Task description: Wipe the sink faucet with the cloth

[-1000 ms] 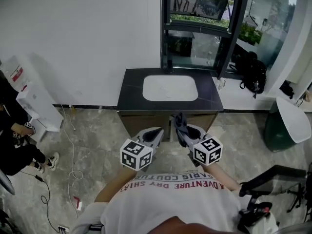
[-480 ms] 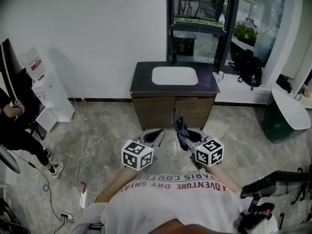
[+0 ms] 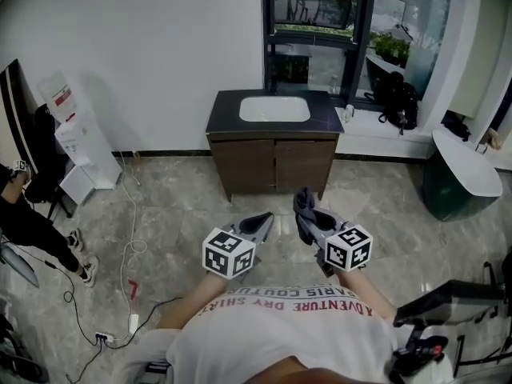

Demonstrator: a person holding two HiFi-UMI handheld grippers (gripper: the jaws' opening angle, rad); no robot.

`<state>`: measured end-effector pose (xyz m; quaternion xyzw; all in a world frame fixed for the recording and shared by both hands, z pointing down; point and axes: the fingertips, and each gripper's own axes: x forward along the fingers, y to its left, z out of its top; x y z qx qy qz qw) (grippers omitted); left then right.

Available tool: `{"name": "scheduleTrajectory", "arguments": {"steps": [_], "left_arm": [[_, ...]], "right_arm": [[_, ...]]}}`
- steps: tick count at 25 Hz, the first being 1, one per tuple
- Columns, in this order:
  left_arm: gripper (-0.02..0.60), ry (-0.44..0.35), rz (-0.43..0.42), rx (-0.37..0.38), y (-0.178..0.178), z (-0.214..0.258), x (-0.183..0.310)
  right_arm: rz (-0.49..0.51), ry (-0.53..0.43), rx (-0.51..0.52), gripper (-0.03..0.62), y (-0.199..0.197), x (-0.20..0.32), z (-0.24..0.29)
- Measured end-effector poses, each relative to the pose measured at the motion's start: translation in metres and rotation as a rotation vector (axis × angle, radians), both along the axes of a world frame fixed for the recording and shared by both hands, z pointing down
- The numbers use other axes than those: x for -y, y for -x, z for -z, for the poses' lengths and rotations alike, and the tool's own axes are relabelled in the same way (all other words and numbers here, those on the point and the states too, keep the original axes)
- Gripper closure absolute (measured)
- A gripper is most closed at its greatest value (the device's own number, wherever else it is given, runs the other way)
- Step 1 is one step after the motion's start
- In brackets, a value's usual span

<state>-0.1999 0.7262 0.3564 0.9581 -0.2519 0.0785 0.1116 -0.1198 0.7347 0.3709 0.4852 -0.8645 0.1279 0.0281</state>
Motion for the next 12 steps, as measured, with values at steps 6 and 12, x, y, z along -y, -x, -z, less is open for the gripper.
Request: {"name": "scheduleTrajectory", "arguments": {"steps": [6, 12], "left_arm": [[0.58, 0.003, -0.026, 0.015, -0.009, -0.014, -0.09], [0.58, 0.003, -0.015, -0.002, -0.007, -0.013, -0.12]], "right_arm": [[0.001, 0.03, -0.022, 0.516, -0.002, -0.088, -0.018], [0.003, 0.029, -0.008, 0.516, 0.001, -0.122, -0.019]]}}
